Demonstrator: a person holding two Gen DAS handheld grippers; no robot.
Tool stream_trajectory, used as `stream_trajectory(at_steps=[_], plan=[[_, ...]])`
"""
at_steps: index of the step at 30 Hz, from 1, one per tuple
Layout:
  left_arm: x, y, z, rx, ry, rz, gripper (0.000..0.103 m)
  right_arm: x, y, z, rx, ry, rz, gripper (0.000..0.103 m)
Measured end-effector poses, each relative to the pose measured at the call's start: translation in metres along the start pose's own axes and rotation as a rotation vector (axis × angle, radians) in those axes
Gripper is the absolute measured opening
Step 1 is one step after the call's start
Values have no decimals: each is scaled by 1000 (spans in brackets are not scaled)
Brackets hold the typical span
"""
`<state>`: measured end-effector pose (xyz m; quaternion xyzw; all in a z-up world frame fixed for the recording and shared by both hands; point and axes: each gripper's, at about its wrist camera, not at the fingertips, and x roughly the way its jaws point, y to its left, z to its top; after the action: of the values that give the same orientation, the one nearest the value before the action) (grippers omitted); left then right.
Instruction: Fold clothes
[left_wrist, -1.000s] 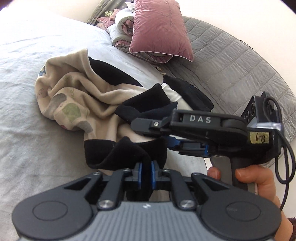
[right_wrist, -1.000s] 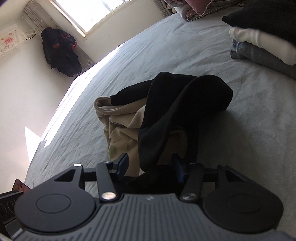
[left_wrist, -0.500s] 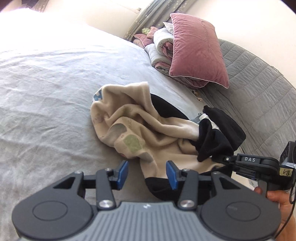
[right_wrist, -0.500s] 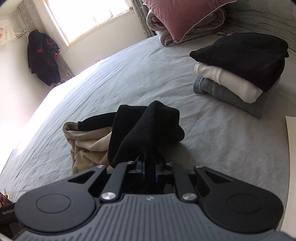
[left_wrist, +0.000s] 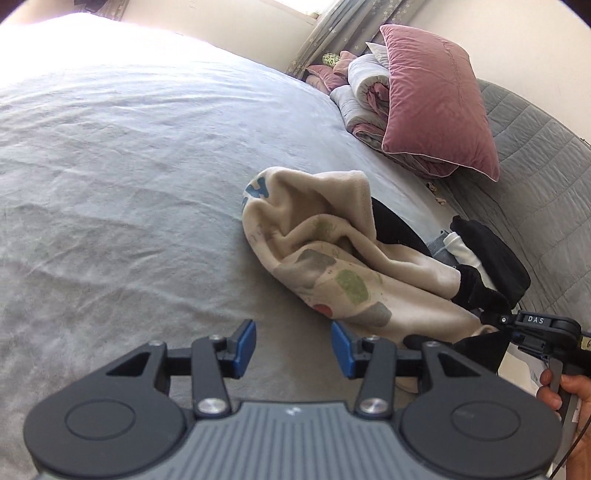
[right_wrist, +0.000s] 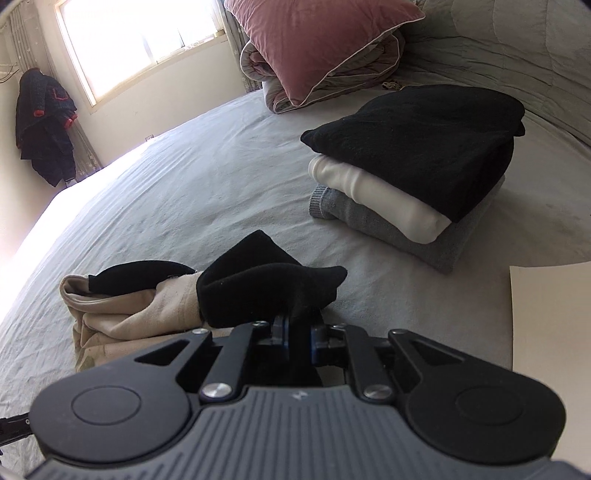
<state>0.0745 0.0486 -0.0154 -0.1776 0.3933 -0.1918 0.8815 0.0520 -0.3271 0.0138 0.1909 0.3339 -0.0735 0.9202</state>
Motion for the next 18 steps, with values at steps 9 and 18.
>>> stream_trajectory(at_steps=[9, 18], plan=[[21, -11, 24, 195, -15, 199, 68, -17, 20, 5, -73, -31, 100, 56], [66, -30, 77, 296, -102, 201, 72, -5, 12, 13, -9, 12, 128, 56]])
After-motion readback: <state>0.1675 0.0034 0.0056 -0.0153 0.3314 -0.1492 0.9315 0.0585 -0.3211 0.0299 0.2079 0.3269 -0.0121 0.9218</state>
